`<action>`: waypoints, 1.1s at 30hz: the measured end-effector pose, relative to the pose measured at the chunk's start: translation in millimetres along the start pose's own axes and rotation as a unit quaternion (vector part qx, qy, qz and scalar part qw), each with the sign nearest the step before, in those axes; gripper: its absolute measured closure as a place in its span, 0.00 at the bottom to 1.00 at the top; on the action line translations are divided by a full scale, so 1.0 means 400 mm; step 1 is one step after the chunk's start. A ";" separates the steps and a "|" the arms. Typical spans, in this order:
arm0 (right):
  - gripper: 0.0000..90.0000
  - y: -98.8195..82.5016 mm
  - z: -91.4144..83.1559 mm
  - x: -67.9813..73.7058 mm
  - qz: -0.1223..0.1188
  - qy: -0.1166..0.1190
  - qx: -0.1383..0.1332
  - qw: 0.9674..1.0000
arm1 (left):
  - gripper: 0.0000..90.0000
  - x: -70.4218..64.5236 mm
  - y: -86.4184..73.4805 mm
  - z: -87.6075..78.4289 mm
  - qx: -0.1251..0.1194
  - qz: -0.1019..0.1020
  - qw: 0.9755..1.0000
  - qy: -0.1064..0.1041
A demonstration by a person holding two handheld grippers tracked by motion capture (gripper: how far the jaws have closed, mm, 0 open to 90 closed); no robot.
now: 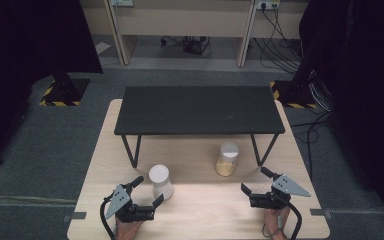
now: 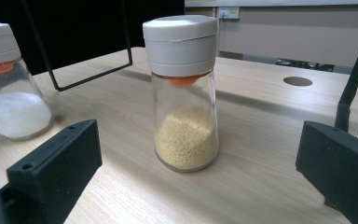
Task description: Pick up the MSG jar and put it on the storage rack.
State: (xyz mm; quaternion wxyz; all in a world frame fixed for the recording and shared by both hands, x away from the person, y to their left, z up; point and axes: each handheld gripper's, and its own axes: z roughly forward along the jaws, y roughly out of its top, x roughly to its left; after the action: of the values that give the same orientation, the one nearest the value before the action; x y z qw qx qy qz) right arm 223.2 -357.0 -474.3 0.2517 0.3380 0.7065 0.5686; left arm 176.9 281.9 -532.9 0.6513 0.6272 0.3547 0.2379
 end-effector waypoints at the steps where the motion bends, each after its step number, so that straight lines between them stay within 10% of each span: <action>1: 0.00 0.000 0.000 0.000 0.000 0.000 0.001 1.000 | 0.00 0.000 0.000 0.000 0.000 0.000 1.000 0.000; 33: 0.00 0.004 0.009 0.001 -0.007 0.012 0.004 1.000 | 0.00 -0.004 -0.002 -0.002 -0.001 0.003 1.000 0.002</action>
State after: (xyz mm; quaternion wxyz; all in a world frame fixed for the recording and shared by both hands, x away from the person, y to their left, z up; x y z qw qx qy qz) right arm 225.9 -354.2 -473.5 0.2461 0.3271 0.7141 0.5678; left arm 175.3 281.2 -533.2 0.6509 0.6270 0.3537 0.2412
